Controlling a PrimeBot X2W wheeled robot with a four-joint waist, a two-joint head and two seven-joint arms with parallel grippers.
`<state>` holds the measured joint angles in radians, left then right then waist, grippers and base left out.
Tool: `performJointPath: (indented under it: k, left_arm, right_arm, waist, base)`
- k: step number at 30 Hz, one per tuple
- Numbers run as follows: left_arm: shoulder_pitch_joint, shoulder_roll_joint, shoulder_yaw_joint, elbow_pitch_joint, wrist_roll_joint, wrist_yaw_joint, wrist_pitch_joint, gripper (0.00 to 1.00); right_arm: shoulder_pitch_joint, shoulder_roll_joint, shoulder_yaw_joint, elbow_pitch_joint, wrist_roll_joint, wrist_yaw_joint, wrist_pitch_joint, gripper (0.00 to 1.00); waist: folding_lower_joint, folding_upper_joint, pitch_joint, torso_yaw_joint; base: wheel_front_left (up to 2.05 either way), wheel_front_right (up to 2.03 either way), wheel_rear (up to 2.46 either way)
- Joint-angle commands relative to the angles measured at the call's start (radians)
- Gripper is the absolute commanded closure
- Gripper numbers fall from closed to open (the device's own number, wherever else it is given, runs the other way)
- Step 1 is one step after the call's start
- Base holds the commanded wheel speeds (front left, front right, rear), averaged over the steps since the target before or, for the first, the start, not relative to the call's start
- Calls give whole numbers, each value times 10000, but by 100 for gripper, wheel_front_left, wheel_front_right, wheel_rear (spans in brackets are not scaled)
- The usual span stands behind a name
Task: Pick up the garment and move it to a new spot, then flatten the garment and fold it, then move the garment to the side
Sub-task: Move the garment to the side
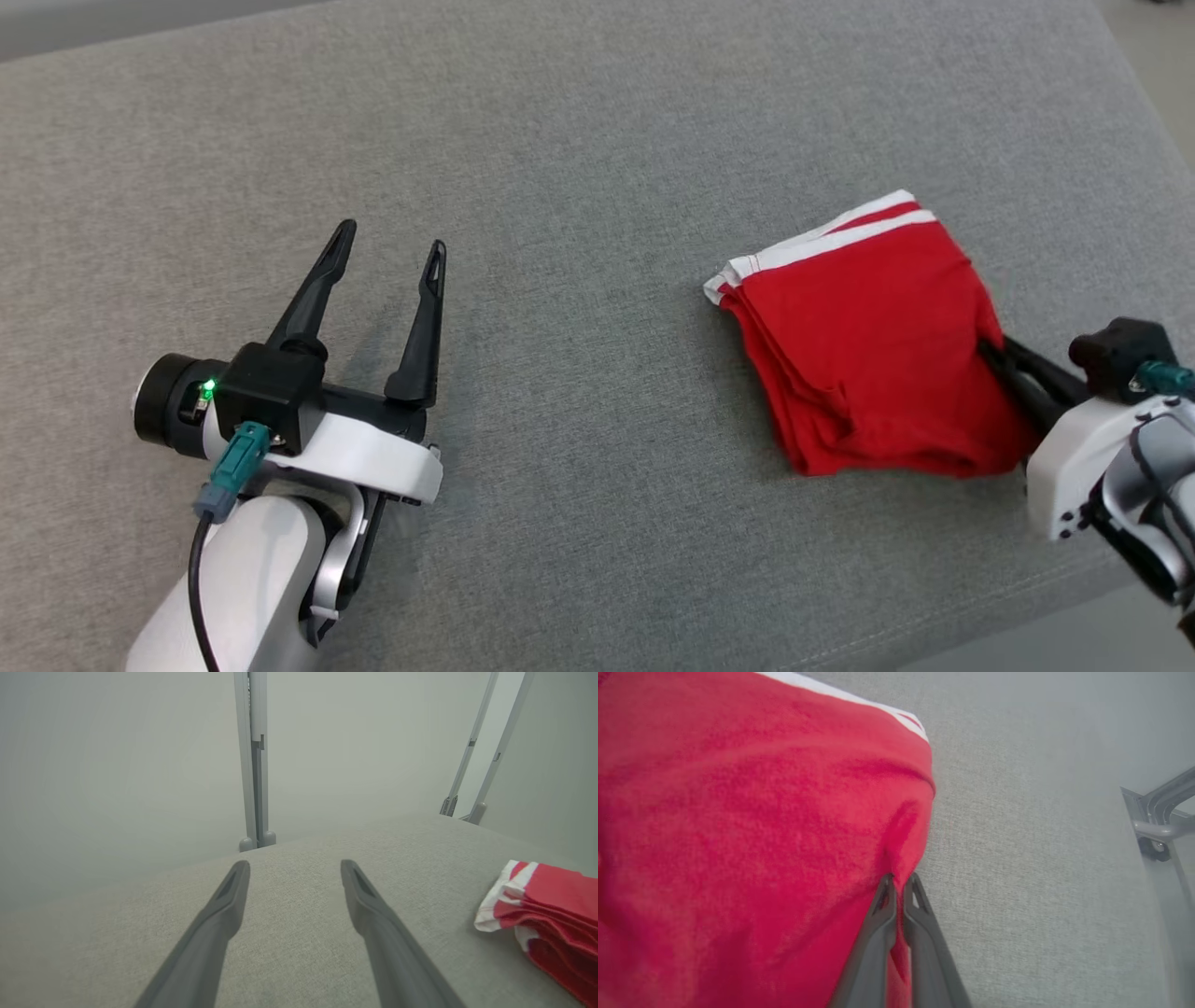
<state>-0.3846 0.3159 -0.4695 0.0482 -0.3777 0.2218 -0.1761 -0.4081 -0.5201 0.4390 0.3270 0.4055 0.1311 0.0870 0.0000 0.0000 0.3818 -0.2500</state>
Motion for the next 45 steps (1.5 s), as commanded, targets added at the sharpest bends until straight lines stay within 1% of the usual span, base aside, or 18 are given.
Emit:
performJointPath:
  k: [1, 5, 7, 11, 17, 18, 24, 25, 26, 27, 32, 36, 37, 41, 45]
  left_arm:
    - [-179, 50, -27, -60, 66, -17, 53, 0]
    - [-595, 31, -251, -181, 248, -121, 228, 0]
    - [-835, 13, -363, -239, 367, -180, 309, 0]
    - [-1268, 30, -477, -295, 568, -258, 381, 0]
    - [-1608, 60, -583, -387, 660, -287, 473, 0]
    - [-1608, 60, -583, -387, 660, -287, 473, 0]
    - [-1776, 157, -660, -434, 744, -314, 589, 0]
    - [-1786, 188, -662, -444, 756, -314, 616, 0]
    - [-1793, 214, -663, -444, 761, -309, 631, 0]
    - [-1790, 260, -652, -408, 733, -326, 643, 0]
    - [-1627, 186, -706, -242, 572, -339, 539, 0]
    - [-1323, 68, -592, -84, 388, -159, 329, 0]
    - [-1239, 45, -558, -46, 332, -113, 269, 0]
    - [-822, 8, -382, 89, 79, 43, 59, 0]
    - [-448, -54, -221, 130, -162, 204, -134, 0]
  right_arm:
    - [-300, -234, 57, 154, 90, -7, -183, 100]
    - [-1358, -854, 402, 968, 395, -7, -772, 100]
    - [-1887, -1136, 321, 1498, 562, -7, -1093, 100]
    - [-2815, -1396, 67, 2580, 830, -7, -1730, 100]
    - [-3672, -1498, -566, 4363, 1282, -7, -2426, 100]
    - [-3672, -1498, -566, 4363, 1282, -7, -2426, 100]
    - [-4055, -1327, -790, 5669, 1578, -7, -2945, 100]
    - [-4140, -1298, -811, 5809, 1596, -7, -3050, 82]
    - [-4206, -1241, -843, 5973, 1624, -7, -3131, 51]
    - [-4338, -1066, -893, 6246, 1597, -7, -3278, 0]
    - [-4461, -770, -1121, 6844, 1610, -7, -3473, 0]
    - [-4273, -482, -1569, 6591, 1555, -7, -3553, 0]
    - [-4224, -461, -1788, 6375, 1444, -7, -3549, 0]
    - [-3577, -2, -2858, 5109, 848, -7, -3530, 0]
    - [-2699, 664, -3998, 3490, 67, -7, -3533, 0]
  waist:
    - [0, 0, 364, -321]
    - [0, 0, 820, -376]
    - [0, 0, 1099, -329]
    - [0, 0, 1584, -259]
    - [0, 0, 2101, -191]
    - [0, 0, 2101, -191]
    - [0, 0, 2392, -222]
    - [0, 0, 2419, -239]
    - [0, 0, 2435, -257]
    - [0, 0, 2404, -292]
    - [0, 0, 1982, -271]
    - [0, 0, 1471, -229]
    - [0, 0, 1339, -212]
    - [0, 0, 812, -74]
    - [0, 0, 337, 196]
  base:
    - [0, 0, 0]
    - [0, 0, 0]
    - [0, 0, 0]
    - [0, 0, 0]
    - [0, 0, 0]
    - [0, 0, 0]
    - [0, 0, 0]
    - [0, 0, 0]
    - [0, 0, 0]
    - [0, 0, 0]
    - [0, 0, 0]
    - [0, 0, 0]
    - [0, 0, 0]
    - [0, 0, 0]
    - [0, 0, 0]
